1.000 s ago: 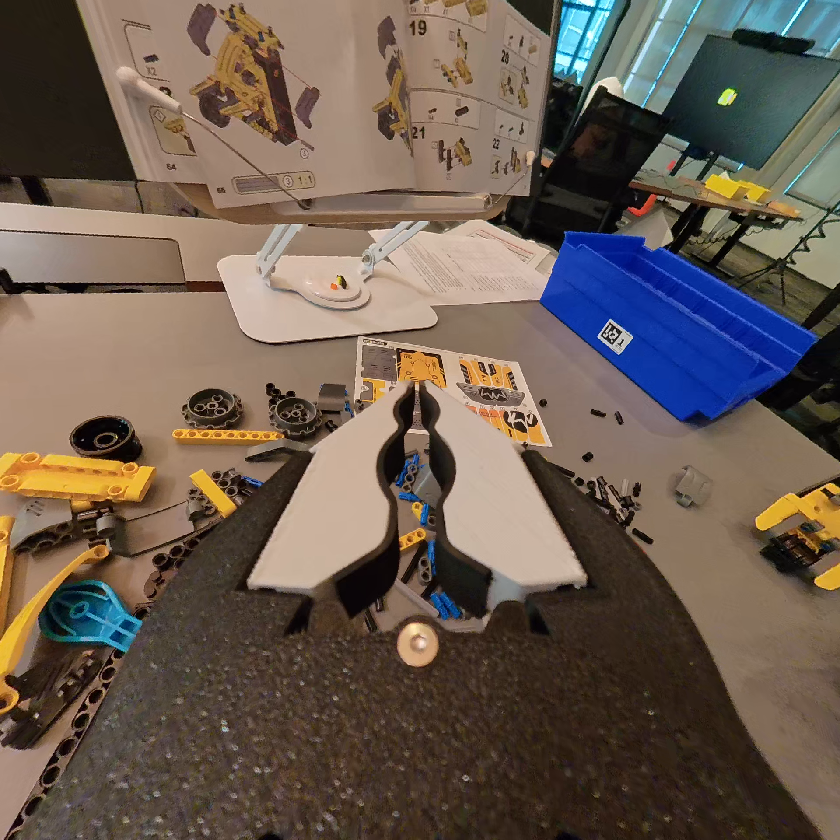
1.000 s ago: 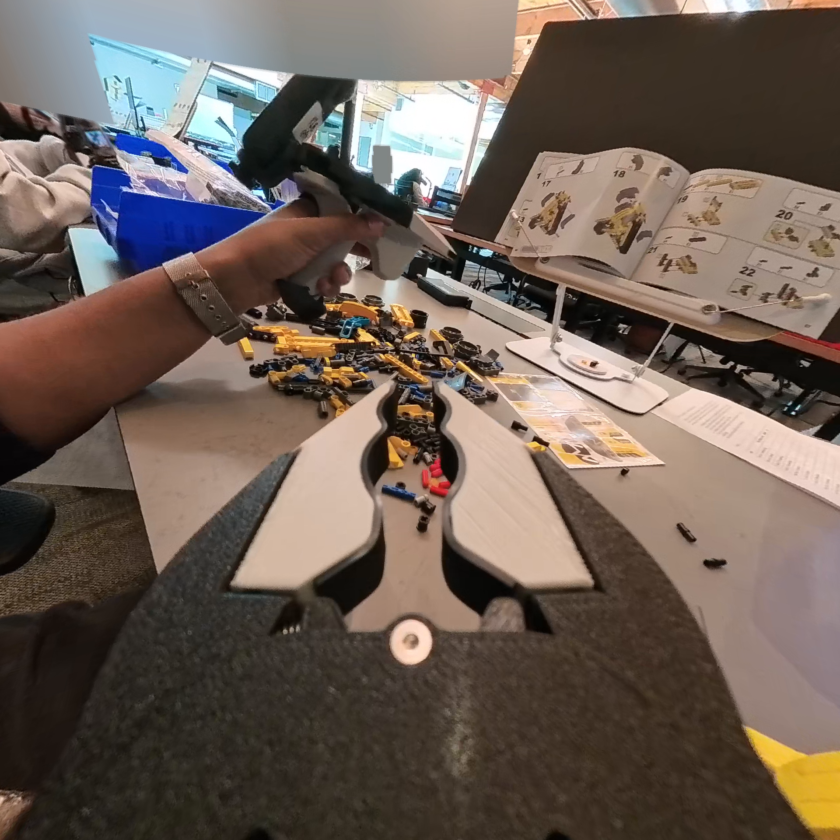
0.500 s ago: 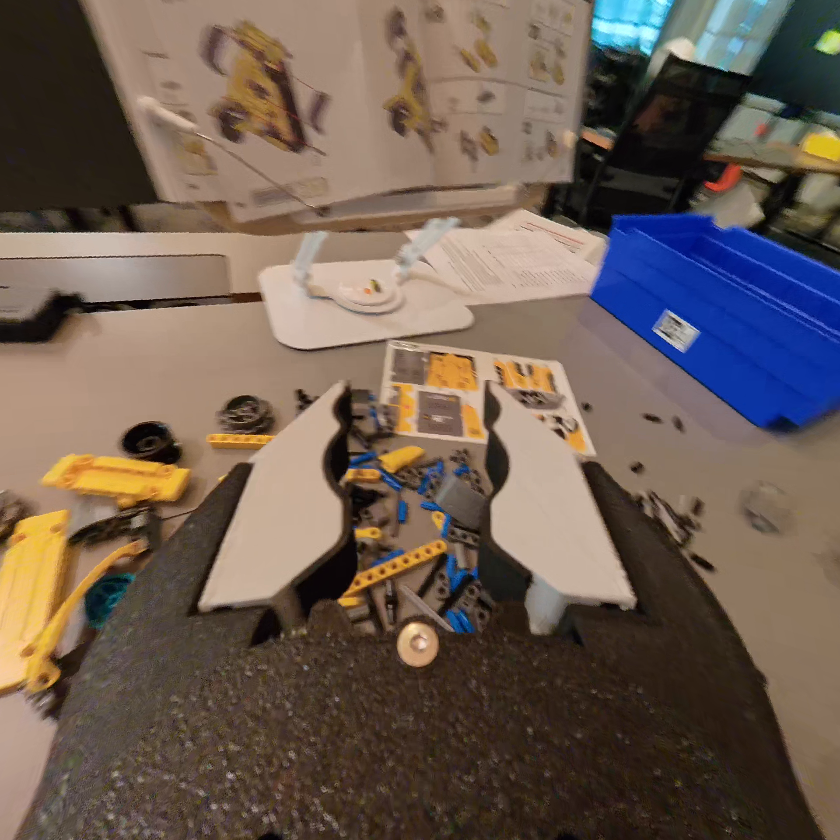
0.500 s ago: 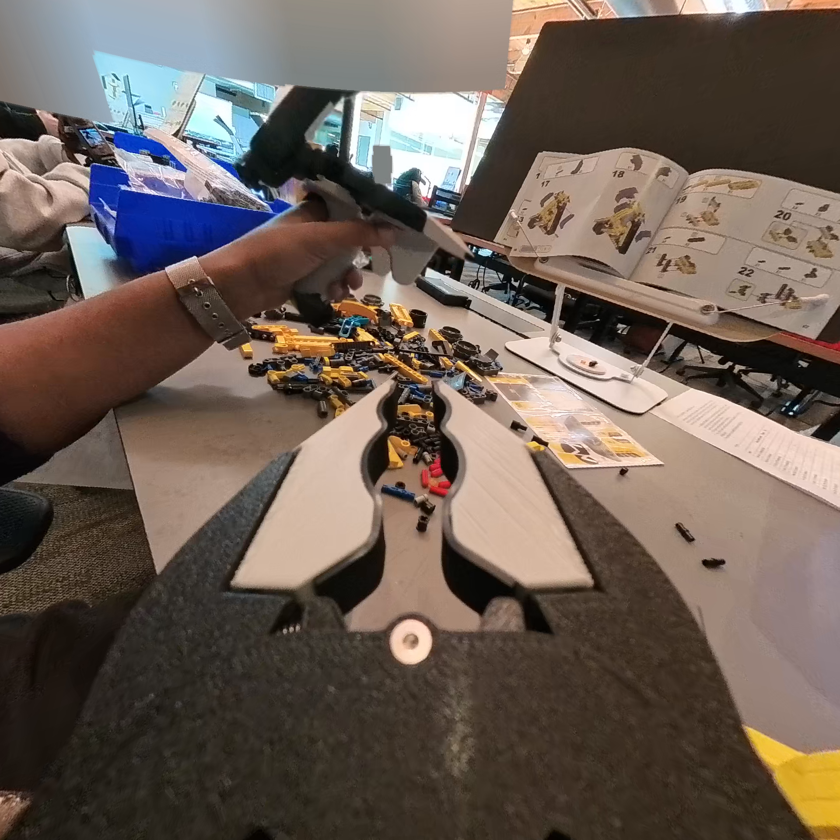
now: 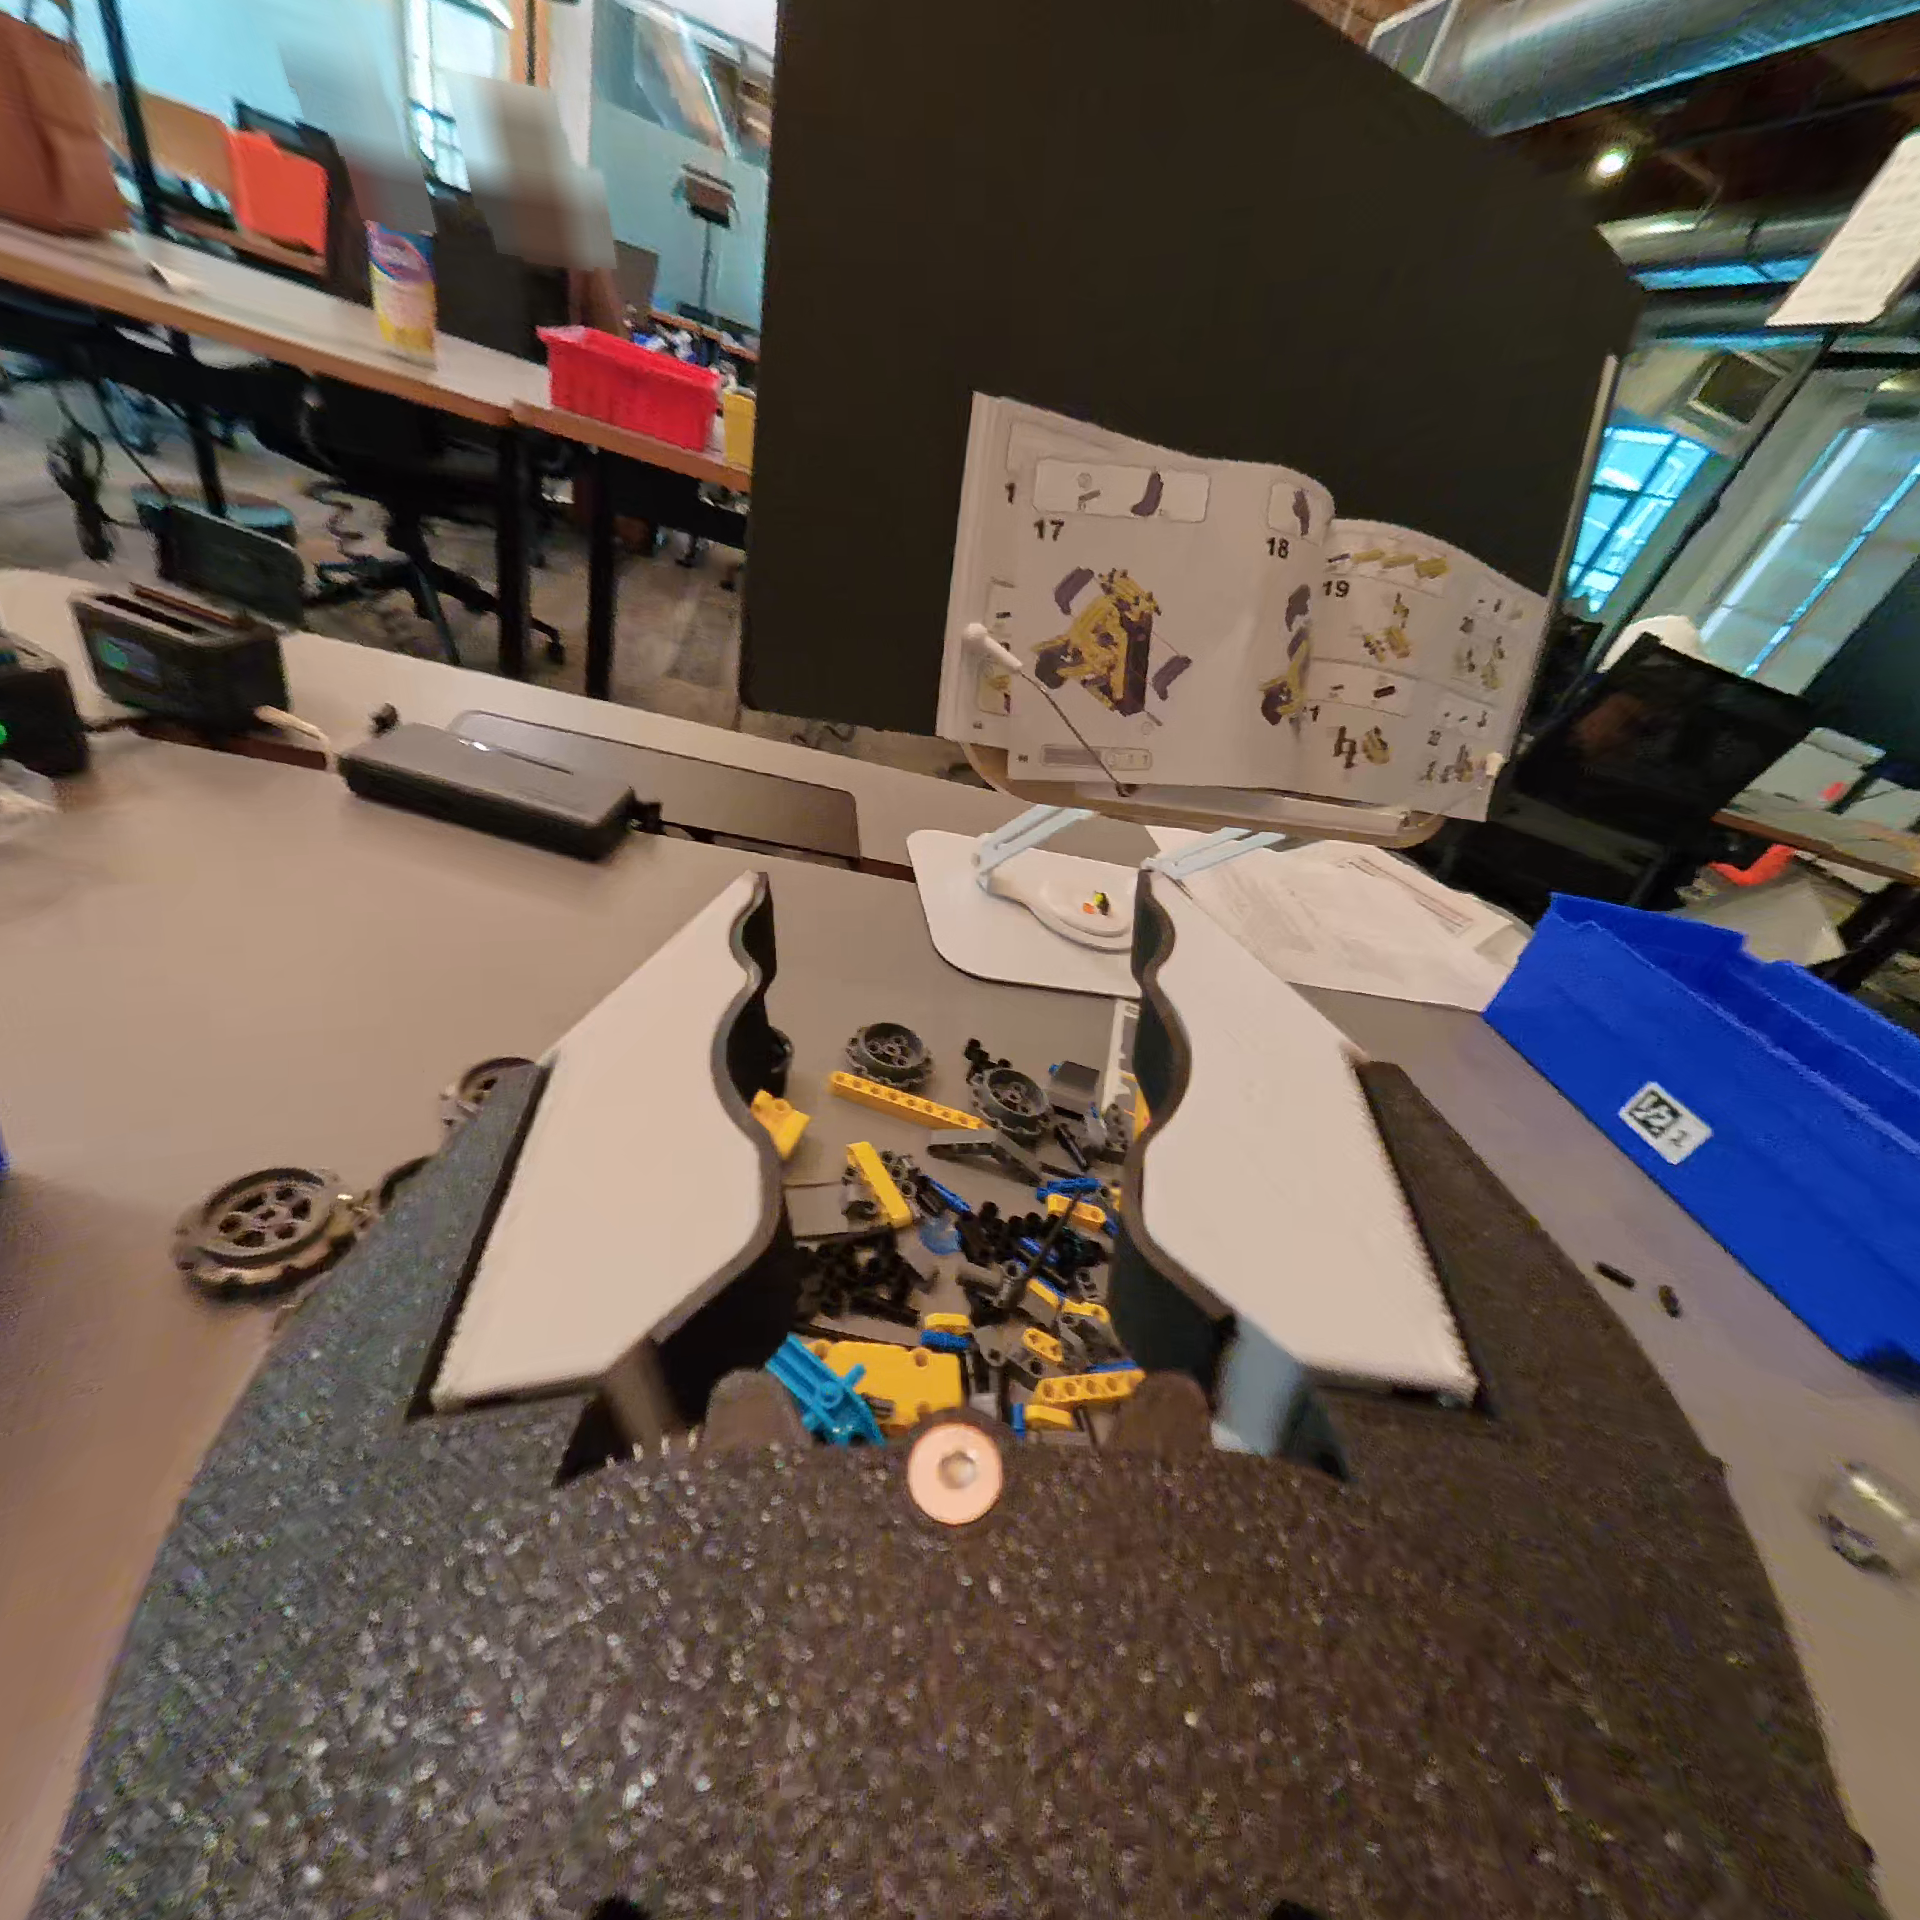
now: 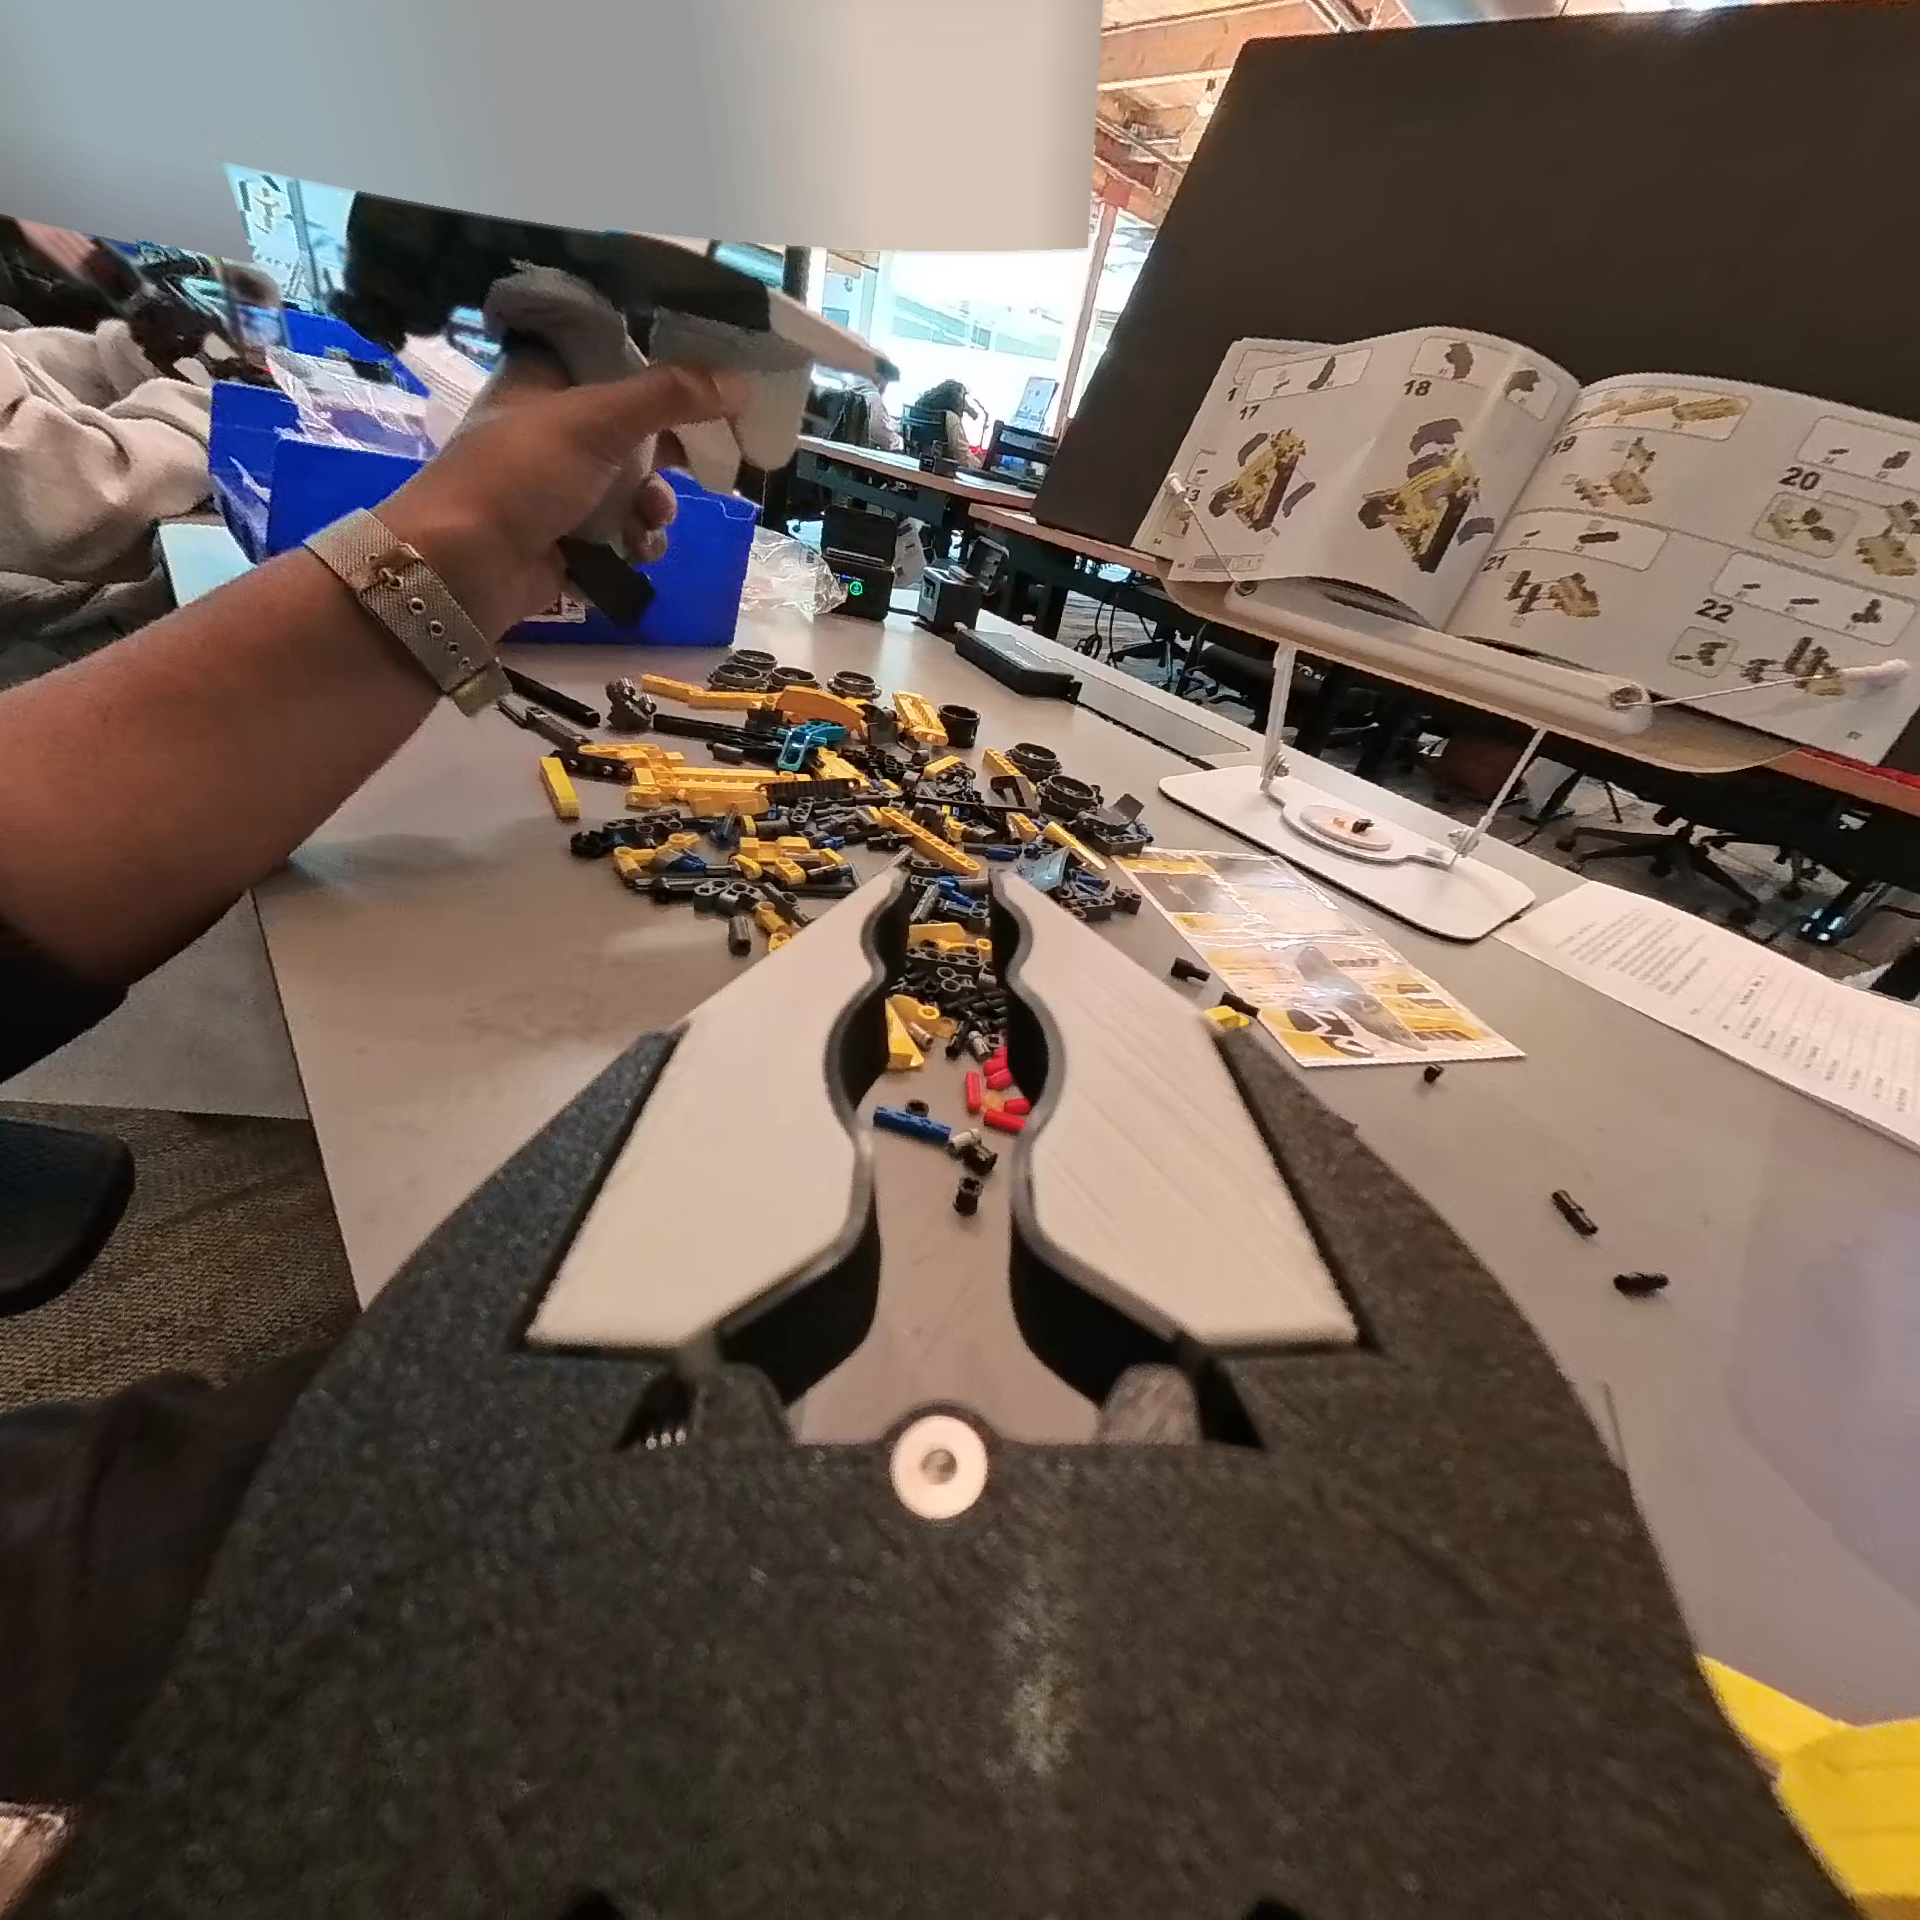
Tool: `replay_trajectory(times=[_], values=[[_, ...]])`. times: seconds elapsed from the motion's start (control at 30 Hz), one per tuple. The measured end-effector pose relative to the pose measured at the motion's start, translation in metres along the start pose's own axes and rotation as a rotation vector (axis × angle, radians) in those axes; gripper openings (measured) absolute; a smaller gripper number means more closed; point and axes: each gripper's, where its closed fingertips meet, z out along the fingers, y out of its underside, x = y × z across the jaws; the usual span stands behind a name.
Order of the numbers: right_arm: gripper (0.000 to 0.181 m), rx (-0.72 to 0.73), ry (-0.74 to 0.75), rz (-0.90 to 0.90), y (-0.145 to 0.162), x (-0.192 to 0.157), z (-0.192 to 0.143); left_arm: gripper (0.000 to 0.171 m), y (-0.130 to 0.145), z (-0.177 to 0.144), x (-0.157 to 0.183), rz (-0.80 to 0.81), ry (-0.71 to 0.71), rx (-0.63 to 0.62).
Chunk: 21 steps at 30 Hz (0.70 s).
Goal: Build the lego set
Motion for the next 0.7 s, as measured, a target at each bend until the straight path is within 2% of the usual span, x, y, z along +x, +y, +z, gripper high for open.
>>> replay_trajectory(times=[0.27,0.43,0.7], values=[[0.014,-0.013,0.002,-0.011,0.002,-0.001,0.001,0.062,0.004,0.001,0.004,0.004,0.047,-0.03],[0.014,-0.016,0.004,-0.014,0.002,-0.001,0.002,0.06,0.006,0.005,0.014,0.067,0.051,-0.03],[0.014,-0.027,0.003,-0.024,0.004,-0.002,0.003,0.056,0.026,0.017,0.036,0.102,0.131,-0.109]])
